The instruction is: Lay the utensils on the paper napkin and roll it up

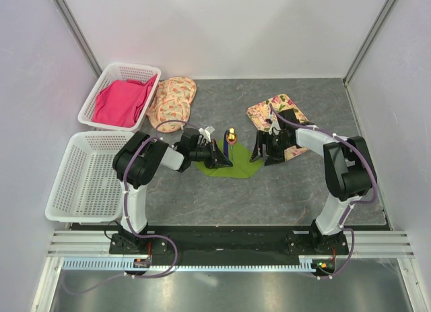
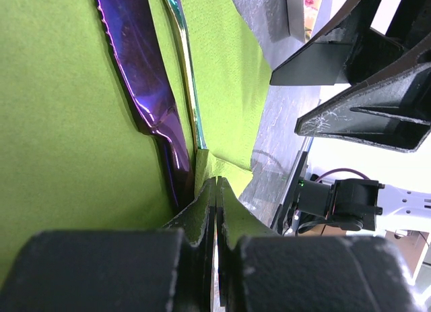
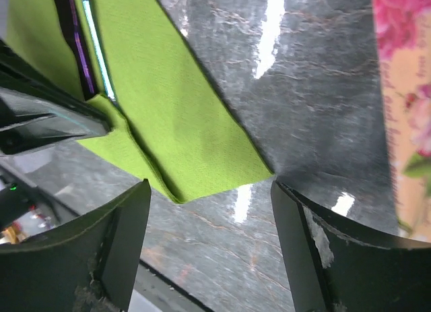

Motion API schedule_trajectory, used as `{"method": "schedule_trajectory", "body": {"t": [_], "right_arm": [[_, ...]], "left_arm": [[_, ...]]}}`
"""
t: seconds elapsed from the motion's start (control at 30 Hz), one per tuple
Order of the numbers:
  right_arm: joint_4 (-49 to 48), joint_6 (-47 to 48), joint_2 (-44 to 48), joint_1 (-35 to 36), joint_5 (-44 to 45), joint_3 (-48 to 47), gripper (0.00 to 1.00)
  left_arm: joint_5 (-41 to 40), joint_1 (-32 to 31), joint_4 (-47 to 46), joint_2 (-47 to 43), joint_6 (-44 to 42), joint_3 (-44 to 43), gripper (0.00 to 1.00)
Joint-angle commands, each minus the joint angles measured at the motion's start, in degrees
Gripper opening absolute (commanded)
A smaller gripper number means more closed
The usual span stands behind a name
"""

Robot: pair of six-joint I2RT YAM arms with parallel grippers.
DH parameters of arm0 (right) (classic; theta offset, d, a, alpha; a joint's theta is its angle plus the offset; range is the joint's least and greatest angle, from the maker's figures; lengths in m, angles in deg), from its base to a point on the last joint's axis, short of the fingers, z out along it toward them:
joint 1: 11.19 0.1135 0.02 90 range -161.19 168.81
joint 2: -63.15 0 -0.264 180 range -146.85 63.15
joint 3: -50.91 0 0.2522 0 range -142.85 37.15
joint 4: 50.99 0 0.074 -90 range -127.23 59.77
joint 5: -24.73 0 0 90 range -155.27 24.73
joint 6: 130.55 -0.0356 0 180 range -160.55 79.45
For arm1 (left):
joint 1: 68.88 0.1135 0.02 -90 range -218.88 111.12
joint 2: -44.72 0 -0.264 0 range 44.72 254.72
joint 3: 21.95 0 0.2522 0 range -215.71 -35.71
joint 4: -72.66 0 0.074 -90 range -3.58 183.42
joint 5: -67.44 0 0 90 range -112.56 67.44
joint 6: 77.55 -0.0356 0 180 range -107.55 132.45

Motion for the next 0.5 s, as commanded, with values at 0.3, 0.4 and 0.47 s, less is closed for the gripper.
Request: {"method": "schedule_trajectory", "body": {"t": [0.3,0.4,0.47], "right_arm": [[-13.4,-8.9,-3.9,0.2,-14.1,0.8,0.77],[-19.1,-11.8,-3.3,0.1,-17.3,2.2,0.76],[-23.7,-15.2,-3.3,0.2,-19.2,2.9,0.74]], "left_arm": [[-0.6,0.5,0.5,0.8,-1.1,-1.5,0.02],[-0.5,0.5,0.5,0.9,-1.1,-1.5,0.02],[-0.5,0.5,0.5,0.9,-1.0,-1.6,0.02]]}}
